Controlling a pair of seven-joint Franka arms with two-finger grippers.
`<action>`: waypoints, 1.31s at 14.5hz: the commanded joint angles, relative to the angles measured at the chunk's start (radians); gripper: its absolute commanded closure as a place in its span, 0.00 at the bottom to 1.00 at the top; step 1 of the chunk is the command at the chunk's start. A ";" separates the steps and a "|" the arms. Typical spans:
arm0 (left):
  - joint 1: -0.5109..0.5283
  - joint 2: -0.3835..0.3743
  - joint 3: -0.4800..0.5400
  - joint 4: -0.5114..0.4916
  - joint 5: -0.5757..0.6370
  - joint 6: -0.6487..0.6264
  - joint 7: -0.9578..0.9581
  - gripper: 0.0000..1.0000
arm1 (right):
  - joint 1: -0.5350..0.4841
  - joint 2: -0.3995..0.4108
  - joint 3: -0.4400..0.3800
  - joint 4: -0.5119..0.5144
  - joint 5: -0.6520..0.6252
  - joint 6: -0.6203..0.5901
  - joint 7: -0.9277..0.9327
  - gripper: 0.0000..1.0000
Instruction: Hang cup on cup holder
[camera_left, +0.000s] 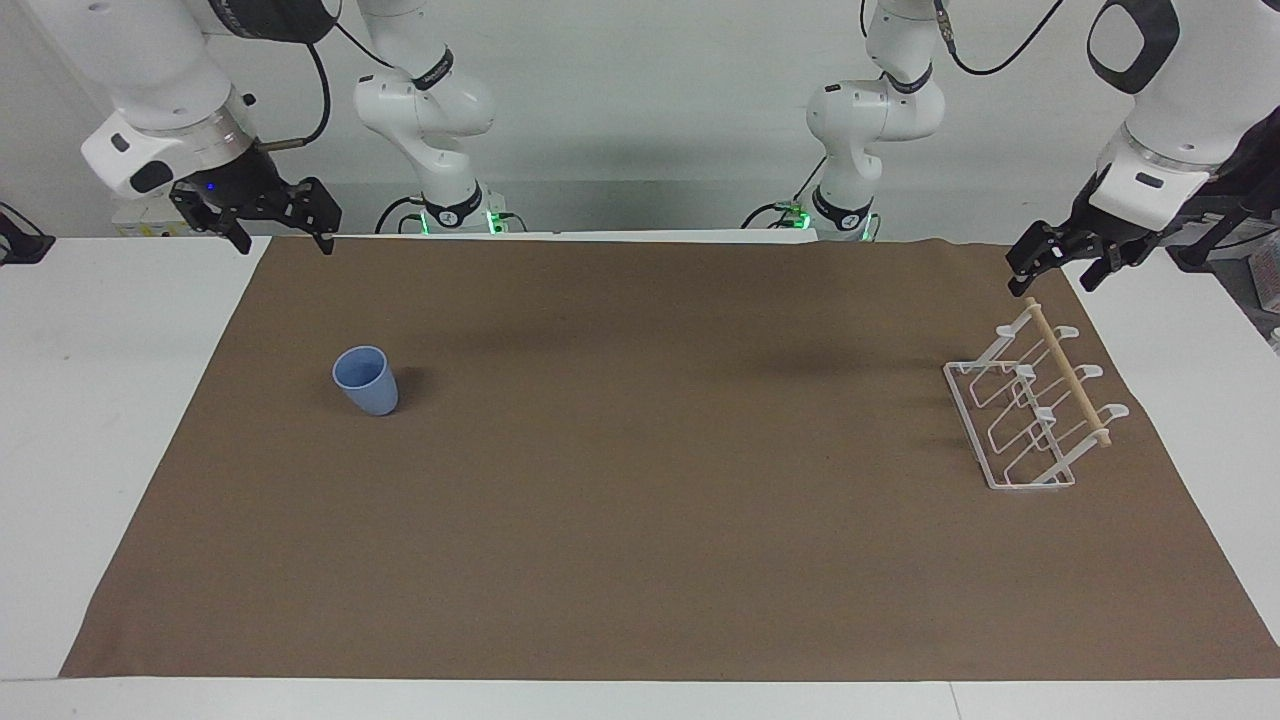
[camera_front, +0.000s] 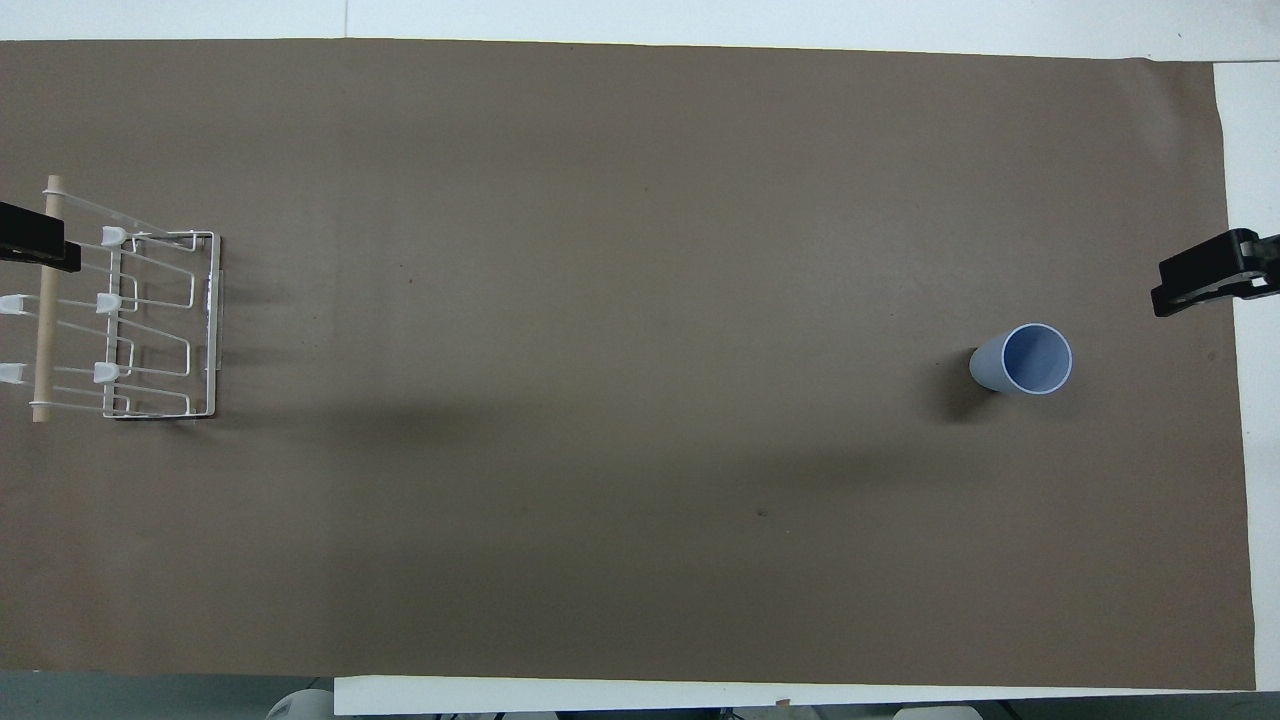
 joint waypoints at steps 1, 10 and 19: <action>-0.010 -0.015 0.007 -0.006 -0.010 -0.015 -0.011 0.00 | -0.010 -0.007 0.004 -0.007 0.008 0.014 -0.009 0.00; -0.010 -0.015 0.005 -0.005 -0.010 -0.015 -0.011 0.00 | -0.078 -0.087 -0.006 -0.432 0.026 0.403 -0.102 0.00; -0.010 -0.022 0.002 -0.014 -0.014 -0.015 -0.011 0.00 | -0.115 -0.036 -0.006 -0.736 0.025 0.761 -0.245 0.00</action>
